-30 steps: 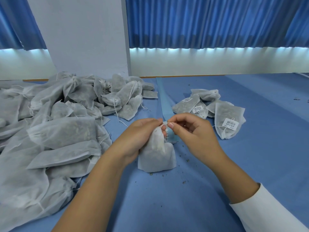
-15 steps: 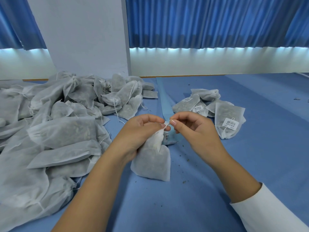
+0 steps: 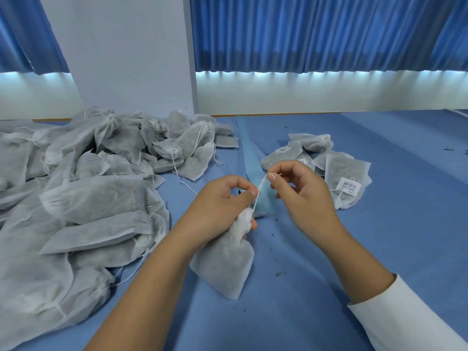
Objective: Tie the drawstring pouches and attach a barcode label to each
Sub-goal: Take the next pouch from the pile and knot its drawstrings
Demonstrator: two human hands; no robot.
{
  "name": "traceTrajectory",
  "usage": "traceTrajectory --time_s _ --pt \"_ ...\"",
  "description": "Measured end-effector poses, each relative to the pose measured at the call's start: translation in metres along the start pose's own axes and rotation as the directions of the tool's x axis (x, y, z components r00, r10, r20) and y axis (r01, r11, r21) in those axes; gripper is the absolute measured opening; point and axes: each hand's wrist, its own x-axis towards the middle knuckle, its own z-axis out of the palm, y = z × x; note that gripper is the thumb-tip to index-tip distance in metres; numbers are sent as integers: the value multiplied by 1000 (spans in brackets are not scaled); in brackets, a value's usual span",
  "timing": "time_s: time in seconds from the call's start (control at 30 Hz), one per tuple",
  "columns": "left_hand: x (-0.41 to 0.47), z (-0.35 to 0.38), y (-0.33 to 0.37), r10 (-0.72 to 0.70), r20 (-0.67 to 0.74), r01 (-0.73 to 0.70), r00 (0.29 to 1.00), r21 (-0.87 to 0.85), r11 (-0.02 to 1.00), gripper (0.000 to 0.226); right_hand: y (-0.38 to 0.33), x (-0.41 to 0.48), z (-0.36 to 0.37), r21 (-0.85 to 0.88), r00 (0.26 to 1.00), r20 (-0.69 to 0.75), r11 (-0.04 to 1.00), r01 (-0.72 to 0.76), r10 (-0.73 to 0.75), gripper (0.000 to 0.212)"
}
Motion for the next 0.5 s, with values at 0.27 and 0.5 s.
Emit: traceTrajectory --time_s 0.27,0.5 --pt "-3 14 4 47 10 -47 999 3 999 11 6 4 -3 -405 942 -54 869 284 -332 6" --pt "-3 15 7 61 33 -59 998 -34 998 13 -1 6 2 -443 916 -128 848 291 -381 8"
